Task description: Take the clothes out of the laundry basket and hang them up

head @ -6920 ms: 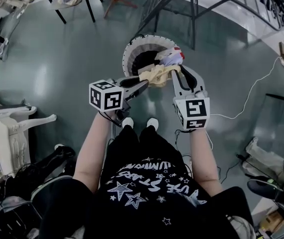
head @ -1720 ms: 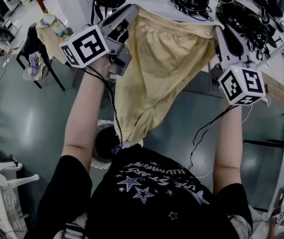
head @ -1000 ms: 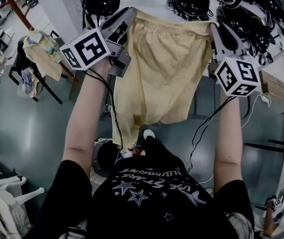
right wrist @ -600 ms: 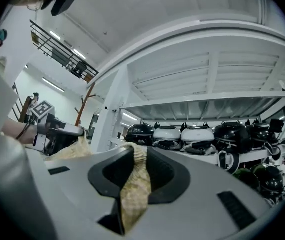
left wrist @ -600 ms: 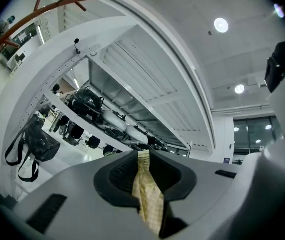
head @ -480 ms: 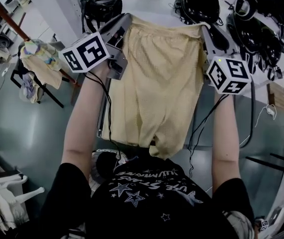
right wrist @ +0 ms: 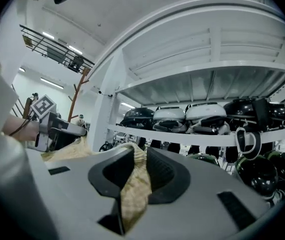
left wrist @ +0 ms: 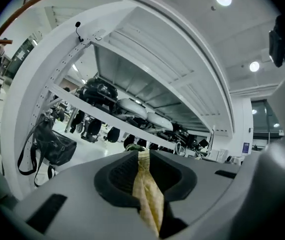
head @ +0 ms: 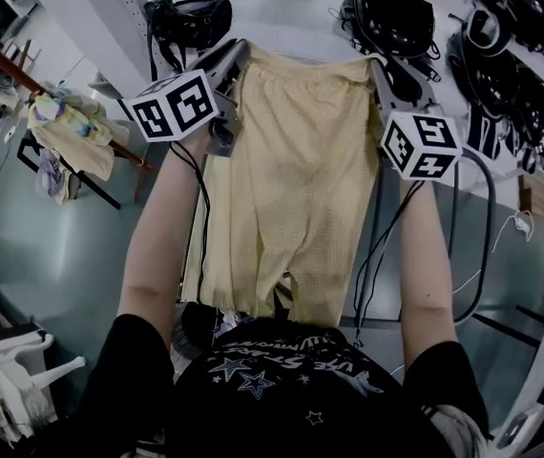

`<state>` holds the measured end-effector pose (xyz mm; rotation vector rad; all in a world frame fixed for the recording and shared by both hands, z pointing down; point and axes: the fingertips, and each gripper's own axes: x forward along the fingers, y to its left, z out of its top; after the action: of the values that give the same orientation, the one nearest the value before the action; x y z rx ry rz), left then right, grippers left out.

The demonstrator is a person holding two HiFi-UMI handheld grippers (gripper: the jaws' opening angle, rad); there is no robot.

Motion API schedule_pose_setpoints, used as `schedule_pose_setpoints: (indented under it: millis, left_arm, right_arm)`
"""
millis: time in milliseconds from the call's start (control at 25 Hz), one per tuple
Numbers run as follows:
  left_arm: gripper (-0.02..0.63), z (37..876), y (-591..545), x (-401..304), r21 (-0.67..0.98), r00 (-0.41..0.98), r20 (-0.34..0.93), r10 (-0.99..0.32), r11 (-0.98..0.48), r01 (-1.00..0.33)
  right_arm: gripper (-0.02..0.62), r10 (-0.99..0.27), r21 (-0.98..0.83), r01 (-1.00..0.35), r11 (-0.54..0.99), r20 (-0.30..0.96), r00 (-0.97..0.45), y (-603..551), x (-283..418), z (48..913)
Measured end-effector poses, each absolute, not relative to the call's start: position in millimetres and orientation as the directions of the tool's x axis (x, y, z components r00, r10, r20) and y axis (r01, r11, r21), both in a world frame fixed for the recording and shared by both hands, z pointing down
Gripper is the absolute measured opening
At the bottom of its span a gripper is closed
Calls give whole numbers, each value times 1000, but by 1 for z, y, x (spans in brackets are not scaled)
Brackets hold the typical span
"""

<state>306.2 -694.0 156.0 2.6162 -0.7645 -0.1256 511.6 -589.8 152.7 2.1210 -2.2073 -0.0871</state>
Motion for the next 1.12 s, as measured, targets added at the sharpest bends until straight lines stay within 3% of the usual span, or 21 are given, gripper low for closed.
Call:
schedule_pose_setpoints:
  millis: [560, 1120]
  left_arm:
    - [87, 257, -717, 303, 334, 801, 283, -528, -728, -598]
    - [100, 298, -704, 310, 225, 741, 424, -520, -732, -643]
  right_arm:
    - [87, -973, 182, -980, 78, 229, -35, -624, 506, 251]
    - [110, -926, 203, -974, 96, 376, -13, -617, 506, 303]
